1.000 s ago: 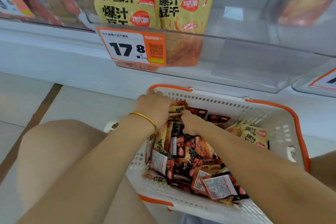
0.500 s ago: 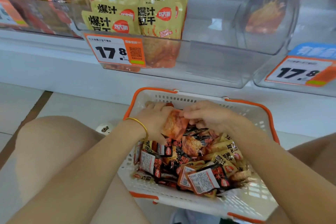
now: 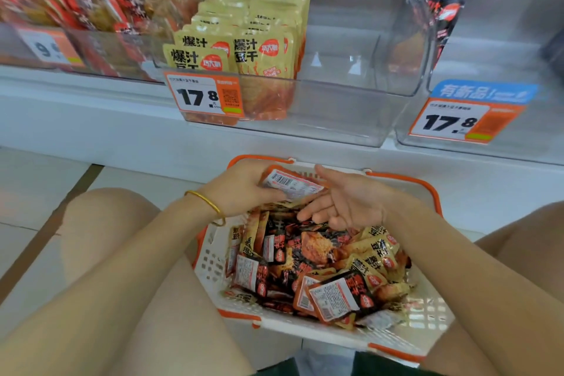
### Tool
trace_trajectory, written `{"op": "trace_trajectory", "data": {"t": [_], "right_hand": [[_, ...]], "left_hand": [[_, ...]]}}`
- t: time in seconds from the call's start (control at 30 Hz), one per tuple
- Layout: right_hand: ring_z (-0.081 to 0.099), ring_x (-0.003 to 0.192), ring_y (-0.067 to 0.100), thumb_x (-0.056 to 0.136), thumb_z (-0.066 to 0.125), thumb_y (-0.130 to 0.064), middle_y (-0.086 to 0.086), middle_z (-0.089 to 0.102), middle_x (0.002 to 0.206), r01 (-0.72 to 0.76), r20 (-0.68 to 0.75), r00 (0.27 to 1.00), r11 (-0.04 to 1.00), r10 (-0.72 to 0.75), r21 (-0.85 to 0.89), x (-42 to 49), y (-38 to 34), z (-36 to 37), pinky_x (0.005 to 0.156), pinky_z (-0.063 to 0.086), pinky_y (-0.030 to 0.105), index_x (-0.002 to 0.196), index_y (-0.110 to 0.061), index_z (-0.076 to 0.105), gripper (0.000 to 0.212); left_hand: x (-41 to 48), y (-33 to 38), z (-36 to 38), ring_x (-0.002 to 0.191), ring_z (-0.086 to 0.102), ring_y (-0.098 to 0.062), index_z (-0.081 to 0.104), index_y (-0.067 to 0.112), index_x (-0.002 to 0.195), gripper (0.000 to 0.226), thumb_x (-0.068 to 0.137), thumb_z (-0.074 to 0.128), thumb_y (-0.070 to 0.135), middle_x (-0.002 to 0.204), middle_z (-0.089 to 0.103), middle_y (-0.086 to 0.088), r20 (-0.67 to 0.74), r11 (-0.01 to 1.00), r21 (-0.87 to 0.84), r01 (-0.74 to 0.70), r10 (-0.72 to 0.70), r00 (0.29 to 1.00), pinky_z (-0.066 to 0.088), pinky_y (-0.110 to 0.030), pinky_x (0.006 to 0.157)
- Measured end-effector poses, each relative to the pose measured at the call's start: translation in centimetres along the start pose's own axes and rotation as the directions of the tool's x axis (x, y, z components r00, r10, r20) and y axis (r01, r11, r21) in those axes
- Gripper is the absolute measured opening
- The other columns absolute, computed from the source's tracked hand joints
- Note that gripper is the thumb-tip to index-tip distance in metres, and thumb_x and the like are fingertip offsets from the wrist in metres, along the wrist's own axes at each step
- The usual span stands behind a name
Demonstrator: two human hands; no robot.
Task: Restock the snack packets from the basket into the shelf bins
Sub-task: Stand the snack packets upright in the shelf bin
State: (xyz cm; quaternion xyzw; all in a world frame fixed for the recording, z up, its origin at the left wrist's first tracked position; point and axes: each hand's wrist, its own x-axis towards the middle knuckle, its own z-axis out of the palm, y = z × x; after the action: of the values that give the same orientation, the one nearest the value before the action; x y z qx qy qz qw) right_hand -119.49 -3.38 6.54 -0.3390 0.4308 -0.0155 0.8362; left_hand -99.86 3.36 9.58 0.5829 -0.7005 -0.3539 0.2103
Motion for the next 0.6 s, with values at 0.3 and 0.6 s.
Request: {"op": "trace_trajectory", "data": {"t": [0.3,0.6], "right_hand": [[0.071,0.064,0.022,0.046,0.088,0.005,0.021,0.066,0.088,0.083,0.298,0.933,0.925,-0.203,0.371,-3.0,-1.9,3.0,0.043,0.053,0.021,0.103,0.01,0.063,0.062],[0.065,0.053,0.006,0.079,0.056,-0.007,-0.001,0.07,0.064,0.579,0.113,0.815,0.806,-0.568,-0.125,-8.3,-8.7,5.4,0.052,0.055,0.019,0.097,-0.006,0.06,0.019]], "left_hand": [[-1.8,3.7,-3.6,0.109,0.046,-0.008,0.065,0.018,0.107,0.031,0.081,0.061,0.034,0.112,0.053,0.002,-0.117,0.896,0.314,-0.313,0.364,0.924,0.035,-0.015,0.095],[-1.3,3.3,-9.5,0.127,0.04,-0.04,0.053,-0.001,0.126,0.044,0.084,0.059,0.01,0.131,0.048,-0.022,-0.531,0.8,0.596,0.072,0.325,0.782,0.028,-0.043,0.108]]}}
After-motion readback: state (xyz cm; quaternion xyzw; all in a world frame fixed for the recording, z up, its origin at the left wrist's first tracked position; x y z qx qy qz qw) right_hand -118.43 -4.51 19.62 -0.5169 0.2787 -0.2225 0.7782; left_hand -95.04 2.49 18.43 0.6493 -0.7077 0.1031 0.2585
